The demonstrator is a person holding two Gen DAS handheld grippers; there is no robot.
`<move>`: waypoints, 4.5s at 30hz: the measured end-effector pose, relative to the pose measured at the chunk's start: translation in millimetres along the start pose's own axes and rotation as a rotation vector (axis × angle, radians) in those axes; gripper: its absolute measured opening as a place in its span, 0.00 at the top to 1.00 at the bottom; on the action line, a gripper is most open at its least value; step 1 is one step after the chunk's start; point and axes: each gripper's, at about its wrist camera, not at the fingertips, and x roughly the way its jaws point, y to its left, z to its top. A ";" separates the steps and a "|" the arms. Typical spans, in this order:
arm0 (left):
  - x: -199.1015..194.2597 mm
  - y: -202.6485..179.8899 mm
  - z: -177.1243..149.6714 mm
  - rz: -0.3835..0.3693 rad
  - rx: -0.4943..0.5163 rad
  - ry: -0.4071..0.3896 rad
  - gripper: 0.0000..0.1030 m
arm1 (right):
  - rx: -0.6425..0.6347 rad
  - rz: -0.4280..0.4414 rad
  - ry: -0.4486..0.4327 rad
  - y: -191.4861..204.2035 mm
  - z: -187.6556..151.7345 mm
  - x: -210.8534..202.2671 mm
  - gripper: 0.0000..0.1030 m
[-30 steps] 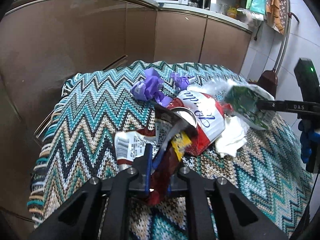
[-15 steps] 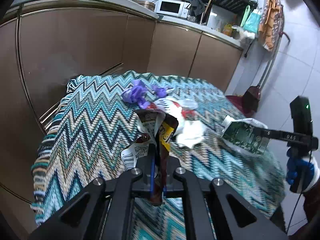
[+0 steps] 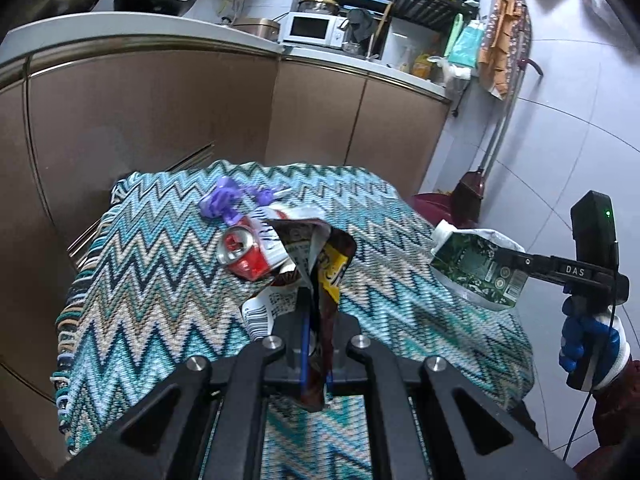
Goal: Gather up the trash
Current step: 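Lift the wrapper and green carton and turn toward the bin, then lower both held items over the white bin and open both grippers, then move both tools back over the blanket toward the remaining trash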
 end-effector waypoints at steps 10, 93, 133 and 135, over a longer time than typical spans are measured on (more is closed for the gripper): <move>45.2 -76.5 42.0 -0.098 0.101 0.036 0.95 | 0.071 -0.091 -0.165 -54.2 14.5 -55.4 0.84; 63.1 -256.1 60.4 -0.087 0.213 -0.209 0.32 | 0.012 -0.619 -0.406 -65.3 -1.3 -154.8 0.00; -60.1 -178.4 2.6 0.090 0.146 -0.349 0.30 | -0.151 -0.489 -0.464 47.7 -33.1 -168.0 0.00; -60.3 -173.7 2.8 0.094 0.134 -0.346 0.29 | -0.157 -0.488 -0.455 49.7 -32.2 -165.6 0.00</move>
